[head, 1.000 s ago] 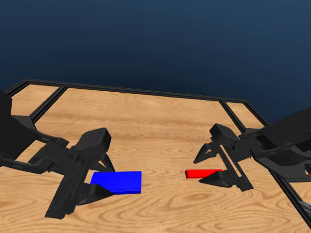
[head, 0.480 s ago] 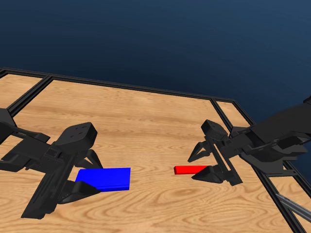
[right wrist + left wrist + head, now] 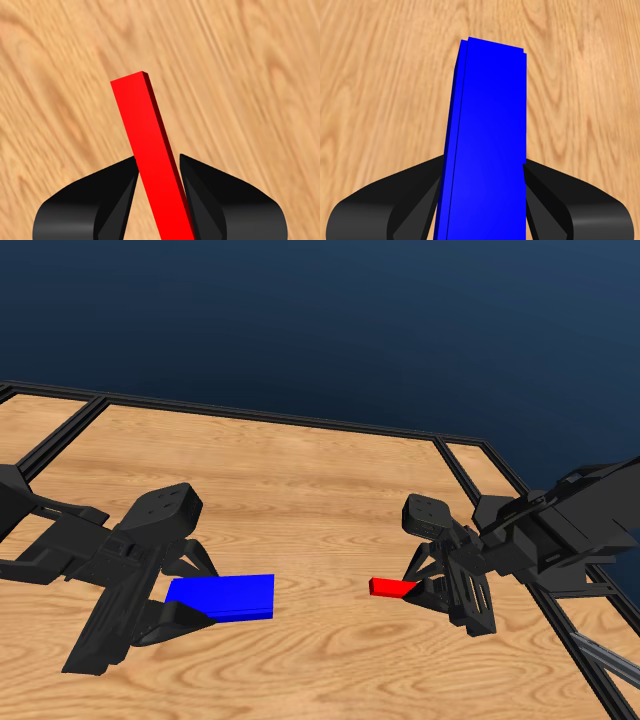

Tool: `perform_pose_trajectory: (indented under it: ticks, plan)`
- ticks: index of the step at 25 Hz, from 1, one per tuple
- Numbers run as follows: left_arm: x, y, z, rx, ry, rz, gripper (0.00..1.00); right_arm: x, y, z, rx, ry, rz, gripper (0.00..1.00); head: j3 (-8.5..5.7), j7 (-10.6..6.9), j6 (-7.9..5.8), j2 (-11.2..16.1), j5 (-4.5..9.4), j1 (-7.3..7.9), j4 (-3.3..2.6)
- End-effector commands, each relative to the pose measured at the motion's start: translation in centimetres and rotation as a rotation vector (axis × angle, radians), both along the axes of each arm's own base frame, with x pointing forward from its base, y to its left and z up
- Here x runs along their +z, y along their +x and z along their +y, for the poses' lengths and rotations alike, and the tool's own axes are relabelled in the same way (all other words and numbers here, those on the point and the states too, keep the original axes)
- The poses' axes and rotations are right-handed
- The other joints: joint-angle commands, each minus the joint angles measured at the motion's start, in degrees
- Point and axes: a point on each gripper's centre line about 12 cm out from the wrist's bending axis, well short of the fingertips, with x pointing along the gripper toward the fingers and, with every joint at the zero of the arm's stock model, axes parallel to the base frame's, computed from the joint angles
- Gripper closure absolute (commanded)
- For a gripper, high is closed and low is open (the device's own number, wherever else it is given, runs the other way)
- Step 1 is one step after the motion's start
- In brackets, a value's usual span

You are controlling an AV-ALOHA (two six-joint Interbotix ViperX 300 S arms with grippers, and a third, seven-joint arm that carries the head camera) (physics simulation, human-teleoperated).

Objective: Insert peg into socket

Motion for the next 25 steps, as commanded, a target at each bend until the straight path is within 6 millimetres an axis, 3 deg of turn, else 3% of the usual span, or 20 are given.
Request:
perform_pose_trajectory:
  ticks: [1,9,10,11,13,20,21,25]
  plan:
    - [1.1,0.8,0.0,0.002,-0.005,-0.054,1.00,-1.7,-6.6,2.6,-0.001,-0.269,0.277,1.00,-0.52,0.43,0.49,-1.16,-0.72,-0.10,0.12]
    - [2.1,1.6,0.1,-0.003,0.018,-0.112,1.00,1.0,-4.9,2.2,0.010,-0.470,0.252,1.00,-0.41,1.24,1.50,-1.93,-1.63,0.22,0.45]
    - [2.3,1.6,0.4,0.001,0.023,-0.115,1.00,2.2,-4.0,2.6,0.020,-0.482,0.234,1.00,-0.45,1.39,1.59,-1.94,-1.83,0.36,0.51]
    - [2.4,1.4,-0.1,-0.025,0.045,-0.136,1.00,1.8,-4.2,2.3,0.026,-0.502,0.252,1.00,-0.46,1.44,1.67,-1.93,-1.96,0.45,0.54]
    - [2.0,1.7,0.2,-0.016,0.069,-0.131,1.00,2.9,-2.7,2.5,0.054,-0.512,0.222,1.00,-0.52,1.65,1.84,-1.87,-2.31,0.79,0.66]
    - [3.9,3.0,0.2,-0.028,0.135,-0.218,1.00,5.2,1.0,2.2,0.149,-0.590,0.222,1.00,-0.80,2.32,2.31,-1.40,-3.93,1.91,1.01]
    - [3.0,2.4,0.3,-0.038,0.155,-0.188,1.00,5.4,1.5,2.3,0.161,-0.592,0.221,1.00,-0.83,2.38,2.34,-1.33,-4.06,2.04,1.04]
    - [4.7,3.3,-0.1,-0.038,0.175,-0.266,1.00,6.2,3.6,2.6,0.226,-0.642,0.244,1.00,-0.95,2.55,2.47,-1.02,-4.52,2.30,1.12]
